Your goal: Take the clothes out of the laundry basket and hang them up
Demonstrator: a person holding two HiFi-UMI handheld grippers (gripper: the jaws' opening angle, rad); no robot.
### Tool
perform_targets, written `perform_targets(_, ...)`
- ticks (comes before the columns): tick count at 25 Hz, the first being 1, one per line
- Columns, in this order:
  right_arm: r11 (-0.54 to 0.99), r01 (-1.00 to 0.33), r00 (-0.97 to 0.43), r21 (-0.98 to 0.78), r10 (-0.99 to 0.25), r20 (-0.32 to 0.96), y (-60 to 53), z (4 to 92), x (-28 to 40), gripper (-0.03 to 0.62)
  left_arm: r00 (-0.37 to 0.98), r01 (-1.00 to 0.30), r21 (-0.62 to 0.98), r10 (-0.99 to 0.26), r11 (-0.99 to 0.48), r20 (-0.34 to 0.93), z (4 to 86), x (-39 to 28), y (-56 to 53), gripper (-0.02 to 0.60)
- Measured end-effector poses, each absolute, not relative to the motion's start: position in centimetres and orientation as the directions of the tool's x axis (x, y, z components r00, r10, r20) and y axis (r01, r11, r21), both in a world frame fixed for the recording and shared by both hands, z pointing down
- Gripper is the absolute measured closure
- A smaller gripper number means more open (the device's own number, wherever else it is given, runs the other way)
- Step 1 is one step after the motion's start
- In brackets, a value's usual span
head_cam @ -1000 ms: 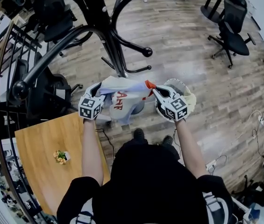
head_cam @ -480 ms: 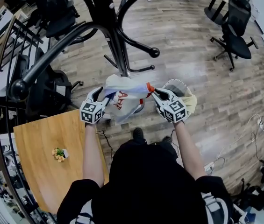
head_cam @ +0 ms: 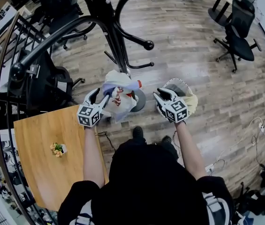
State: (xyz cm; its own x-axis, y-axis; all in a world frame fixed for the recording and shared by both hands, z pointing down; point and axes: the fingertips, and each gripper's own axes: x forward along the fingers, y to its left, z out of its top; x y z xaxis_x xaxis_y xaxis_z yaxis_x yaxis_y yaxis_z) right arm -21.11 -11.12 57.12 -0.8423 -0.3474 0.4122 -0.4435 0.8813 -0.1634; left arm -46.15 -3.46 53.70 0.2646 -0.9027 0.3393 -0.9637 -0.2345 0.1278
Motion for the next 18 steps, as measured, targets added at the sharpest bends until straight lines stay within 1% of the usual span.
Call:
perform_targets(7, 0.894, -0.416, -0.855, -0.166, -0.322, 0.407, -10.0, 56.7, -20.0, 0.474, 0.205, -0.978, 0.092, -0.922, -0.185, 0.329, 52.1, -45.7, -1.2, 0.337)
perform_targets(18, 0.913, -0.379, -0.868, -0.153, -0.293, 0.401, -8.8, 55.8, -17.7, 0.488, 0.138, -0.988, 0.117, -0.935, -0.104, 0.326, 52.2, -43.5, 2.5, 0.337)
